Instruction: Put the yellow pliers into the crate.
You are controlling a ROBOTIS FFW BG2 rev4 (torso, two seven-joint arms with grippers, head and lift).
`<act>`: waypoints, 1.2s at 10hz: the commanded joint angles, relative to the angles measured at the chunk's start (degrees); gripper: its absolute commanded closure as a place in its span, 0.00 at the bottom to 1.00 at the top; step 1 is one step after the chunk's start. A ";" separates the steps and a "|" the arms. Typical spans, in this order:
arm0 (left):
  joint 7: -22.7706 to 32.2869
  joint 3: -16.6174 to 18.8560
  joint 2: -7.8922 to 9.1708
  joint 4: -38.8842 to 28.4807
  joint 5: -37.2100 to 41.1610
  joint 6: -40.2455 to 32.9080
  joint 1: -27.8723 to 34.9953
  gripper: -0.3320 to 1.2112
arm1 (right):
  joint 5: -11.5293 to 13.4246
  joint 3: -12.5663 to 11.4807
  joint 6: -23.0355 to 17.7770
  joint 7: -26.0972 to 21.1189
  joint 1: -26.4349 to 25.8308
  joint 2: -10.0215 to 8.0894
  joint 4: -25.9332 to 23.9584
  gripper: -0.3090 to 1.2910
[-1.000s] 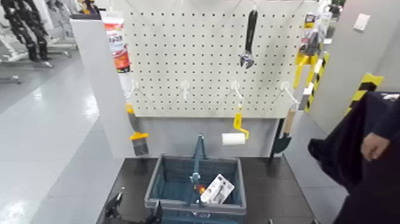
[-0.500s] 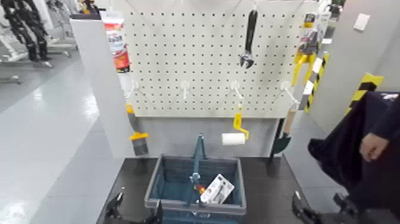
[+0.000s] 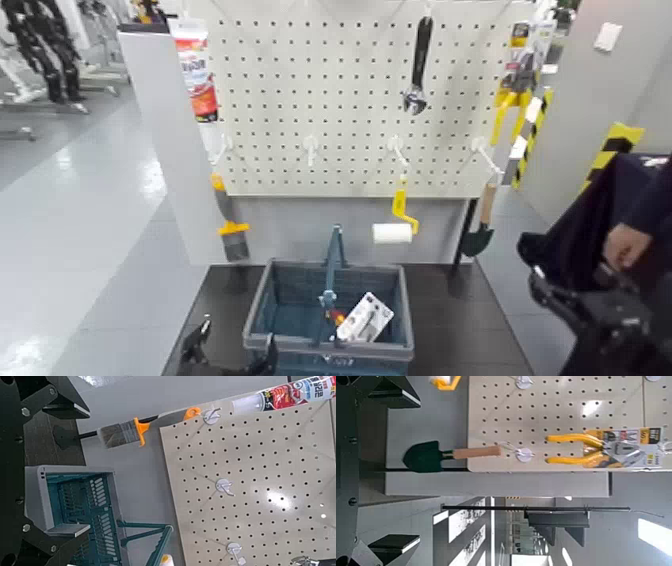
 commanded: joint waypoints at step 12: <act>0.00 -1.39 0.37 0.53 0.35 0.24 -2.59 0.40 | -11.86 0.84 1.96 15.86 -32.05 -15.20 23.50 0.25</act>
